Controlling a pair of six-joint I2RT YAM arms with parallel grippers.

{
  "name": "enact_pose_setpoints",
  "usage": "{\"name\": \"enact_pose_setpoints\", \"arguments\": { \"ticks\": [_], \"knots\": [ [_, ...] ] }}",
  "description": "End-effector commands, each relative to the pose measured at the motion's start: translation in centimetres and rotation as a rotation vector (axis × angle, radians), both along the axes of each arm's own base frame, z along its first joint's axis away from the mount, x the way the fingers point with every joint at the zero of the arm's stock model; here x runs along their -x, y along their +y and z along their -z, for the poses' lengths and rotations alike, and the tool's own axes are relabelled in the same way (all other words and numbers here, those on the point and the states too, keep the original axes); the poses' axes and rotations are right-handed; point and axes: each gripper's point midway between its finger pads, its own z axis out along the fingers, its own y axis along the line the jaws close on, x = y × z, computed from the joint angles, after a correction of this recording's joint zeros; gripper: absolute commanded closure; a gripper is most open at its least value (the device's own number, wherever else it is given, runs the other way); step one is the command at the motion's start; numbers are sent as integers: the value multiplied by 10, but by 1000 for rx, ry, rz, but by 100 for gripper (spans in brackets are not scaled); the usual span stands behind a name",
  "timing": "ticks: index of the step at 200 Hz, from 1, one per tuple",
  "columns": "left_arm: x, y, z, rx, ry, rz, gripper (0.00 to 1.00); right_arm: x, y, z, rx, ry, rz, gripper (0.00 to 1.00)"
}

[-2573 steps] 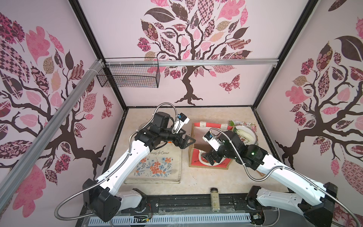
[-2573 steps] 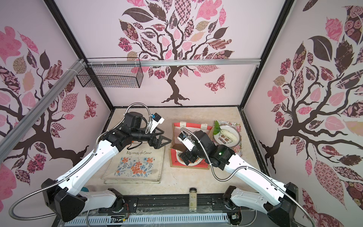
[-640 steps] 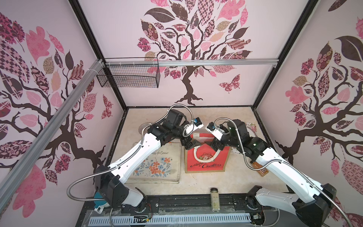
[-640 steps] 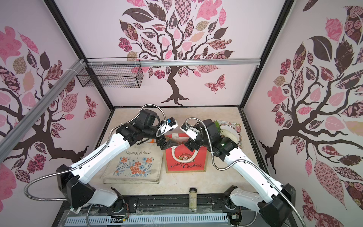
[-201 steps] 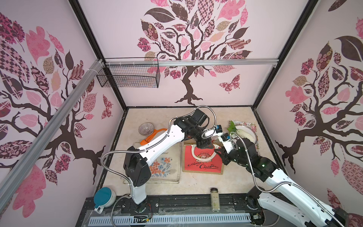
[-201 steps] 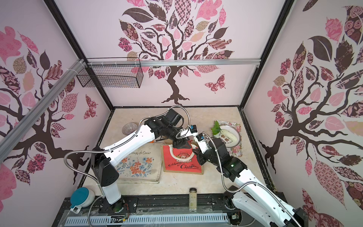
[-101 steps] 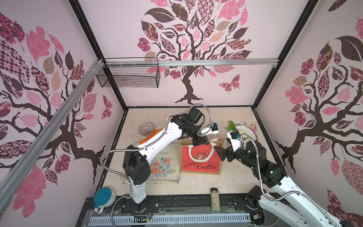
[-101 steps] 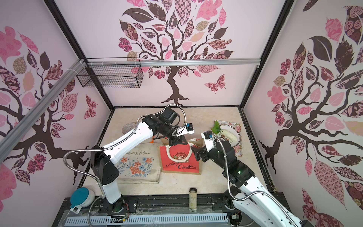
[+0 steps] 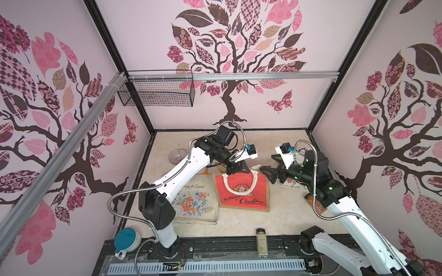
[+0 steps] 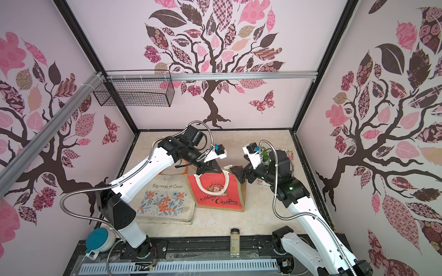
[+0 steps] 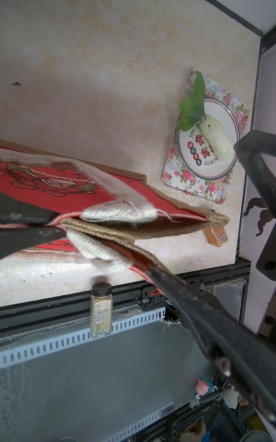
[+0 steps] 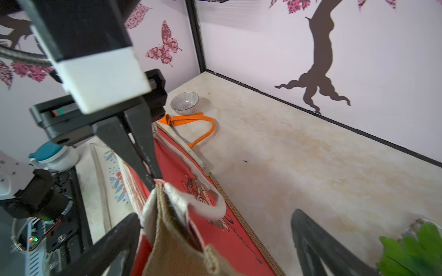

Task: Put away the canvas bag
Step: Press the canvas bag at the center of the board.

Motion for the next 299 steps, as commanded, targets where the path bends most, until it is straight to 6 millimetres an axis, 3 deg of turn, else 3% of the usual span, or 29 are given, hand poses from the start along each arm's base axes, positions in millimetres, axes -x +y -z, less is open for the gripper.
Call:
{"name": "enact_pose_setpoints", "arguments": {
  "ticks": [1,14,44,69,90,121,140,143,145,150,155,177,195,221,248,269,288,299],
  "knots": [
    [-4,-4,-6,55,30,-5,100,30,19,-9,-70,5,-194,0],
    [-3,-4,-8,62,35,-1,100,34,21,-4,-74,37,-223,0],
    [-3,-2,-24,139,62,6,100,20,18,16,-28,86,-162,3],
    [-5,2,-38,208,83,9,100,15,17,21,-21,72,-146,13],
    [-9,3,-37,212,72,-11,100,15,17,19,-33,46,-144,31],
    [-16,5,-34,198,74,-49,100,16,14,12,-39,-8,-127,82],
    [-18,5,-32,186,60,-64,100,19,15,7,-49,-20,-141,92],
    [-18,5,-32,184,54,-61,94,19,15,7,-49,-21,-147,93],
    [-18,5,-31,182,49,-60,83,20,16,7,-49,-20,-153,94],
    [-16,5,-31,180,35,-51,67,21,17,6,-50,-19,-163,95],
    [-13,4,-32,178,14,-42,58,22,18,6,-52,-16,-170,95],
    [-4,-4,-33,157,-110,-21,44,29,23,4,-71,-5,-221,96],
    [1,-13,-28,115,-226,-10,41,36,27,0,-93,-2,-269,95],
    [0,-17,-28,129,-264,-1,41,45,28,-7,-116,-30,-307,93],
    [13,-22,-31,164,-198,67,41,48,28,-9,-121,-42,-315,93],
    [20,-28,-22,130,-124,103,41,51,29,-11,-134,-46,-337,93],
    [20,-32,-13,103,-64,111,46,51,29,-11,-132,-45,-331,92],
    [23,-34,-13,106,-38,125,56,49,28,-10,-128,-46,-318,91]
  ]
}}
